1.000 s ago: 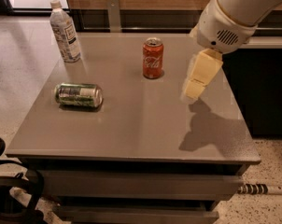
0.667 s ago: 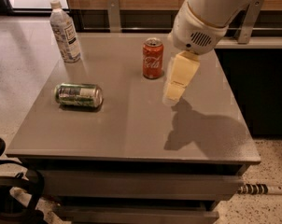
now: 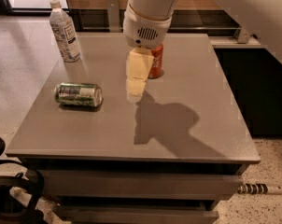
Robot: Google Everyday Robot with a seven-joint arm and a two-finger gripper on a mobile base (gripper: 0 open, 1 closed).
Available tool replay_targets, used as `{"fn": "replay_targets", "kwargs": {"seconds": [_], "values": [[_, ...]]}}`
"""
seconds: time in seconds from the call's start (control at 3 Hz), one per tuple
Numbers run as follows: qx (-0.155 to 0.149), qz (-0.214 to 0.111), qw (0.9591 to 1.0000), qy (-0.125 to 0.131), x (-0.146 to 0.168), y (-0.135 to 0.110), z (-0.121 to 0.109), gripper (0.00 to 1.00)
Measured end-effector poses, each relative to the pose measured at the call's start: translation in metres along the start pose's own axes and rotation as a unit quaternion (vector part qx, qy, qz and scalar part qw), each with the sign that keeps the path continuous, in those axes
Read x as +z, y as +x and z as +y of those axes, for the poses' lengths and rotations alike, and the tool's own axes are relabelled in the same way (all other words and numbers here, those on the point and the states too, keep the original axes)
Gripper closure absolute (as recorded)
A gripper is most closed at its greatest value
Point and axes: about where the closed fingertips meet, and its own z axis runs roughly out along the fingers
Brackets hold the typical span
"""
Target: Place green can upright
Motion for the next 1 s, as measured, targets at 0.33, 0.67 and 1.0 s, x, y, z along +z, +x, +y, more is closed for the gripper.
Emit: {"fn": "replay_targets", "kwargs": {"seconds": [0.33,0.67,1.0], "values": [[-0.010,0.028,0.9995,0.008,0.013,-0.034,-0.014,0.00],[-0.009,0.028,0.9995,0.008,0.013,-0.035,-0.015,0.00],[0.028,0.061,0.9977,0.004,0.024,-0.045,-0.027,0.00]]}}
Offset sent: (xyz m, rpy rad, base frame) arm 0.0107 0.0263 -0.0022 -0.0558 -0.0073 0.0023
